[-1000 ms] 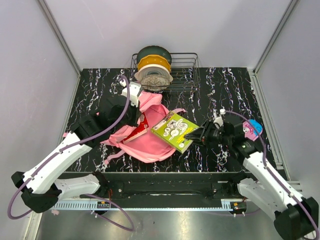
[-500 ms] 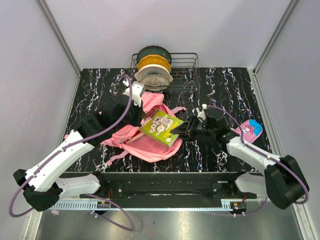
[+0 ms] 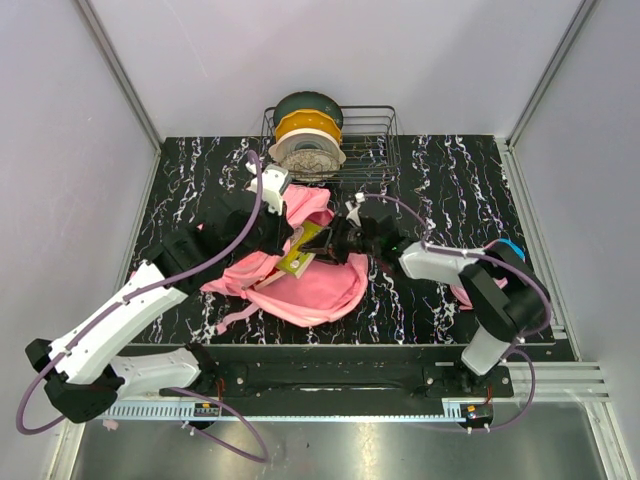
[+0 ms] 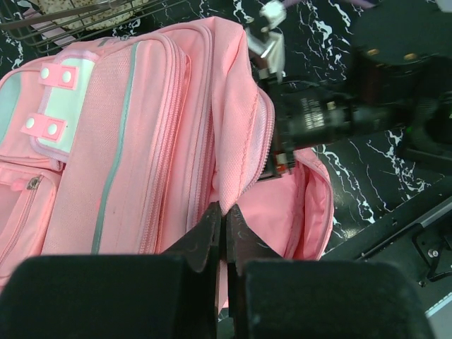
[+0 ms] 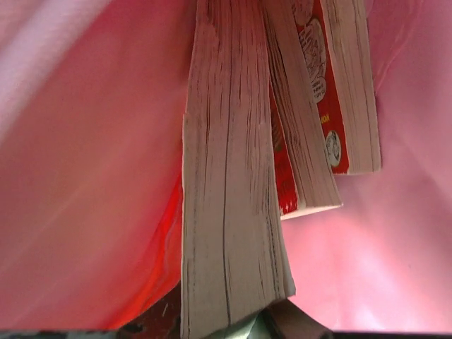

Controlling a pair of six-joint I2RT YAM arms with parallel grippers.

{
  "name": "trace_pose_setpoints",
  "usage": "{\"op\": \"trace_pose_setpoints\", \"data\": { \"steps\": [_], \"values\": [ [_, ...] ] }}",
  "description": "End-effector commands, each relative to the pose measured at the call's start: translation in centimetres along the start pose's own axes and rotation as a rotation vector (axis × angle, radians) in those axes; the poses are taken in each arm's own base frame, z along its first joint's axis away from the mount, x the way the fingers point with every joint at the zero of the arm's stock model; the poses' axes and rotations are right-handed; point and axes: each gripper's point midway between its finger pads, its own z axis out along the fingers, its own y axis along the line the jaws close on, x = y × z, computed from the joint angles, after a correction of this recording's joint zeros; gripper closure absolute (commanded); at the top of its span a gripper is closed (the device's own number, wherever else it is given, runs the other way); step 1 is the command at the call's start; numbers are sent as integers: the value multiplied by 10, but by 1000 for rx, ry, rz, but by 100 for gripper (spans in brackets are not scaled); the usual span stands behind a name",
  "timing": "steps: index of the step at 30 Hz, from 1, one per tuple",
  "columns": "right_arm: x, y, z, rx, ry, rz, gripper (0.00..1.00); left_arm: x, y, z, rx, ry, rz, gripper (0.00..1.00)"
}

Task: Pack the student bag
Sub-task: Place the book in the student bag.

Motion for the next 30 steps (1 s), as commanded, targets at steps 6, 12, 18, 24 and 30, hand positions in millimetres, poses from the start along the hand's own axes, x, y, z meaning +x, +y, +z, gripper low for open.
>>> {"op": "trace_pose_setpoints", "data": {
  "steps": [6,12,18,24,30],
  "values": [
    [-11,37,50,-108,-58,-121,100,-75,-25,-38,137,-294,-91,100],
    [-8,16,64,-39,-48,-102,87,-73,-27,-36,144,-293,-100,100],
    [0,14,45,-16,-52,-160,43,-67,-20,-38,121,-300,-113,100],
    [5,21,25,-1,-66,-217,21,-59,-16,-36,111,-299,-125,98],
    [8,24,2,31,-99,-272,5,-58,-14,-41,108,-313,-129,95]
  ]
}}
